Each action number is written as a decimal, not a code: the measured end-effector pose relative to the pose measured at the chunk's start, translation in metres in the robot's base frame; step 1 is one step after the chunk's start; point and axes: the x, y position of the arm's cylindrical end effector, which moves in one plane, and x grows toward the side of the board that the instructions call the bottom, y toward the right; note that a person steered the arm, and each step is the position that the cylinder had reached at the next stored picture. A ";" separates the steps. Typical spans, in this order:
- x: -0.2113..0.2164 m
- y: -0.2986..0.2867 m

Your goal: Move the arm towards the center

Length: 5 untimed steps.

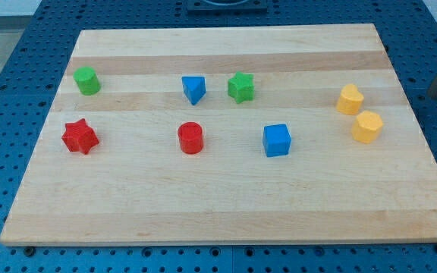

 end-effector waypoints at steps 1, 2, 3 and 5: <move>0.002 0.001; 0.039 0.000; 0.095 -0.019; 0.175 -0.113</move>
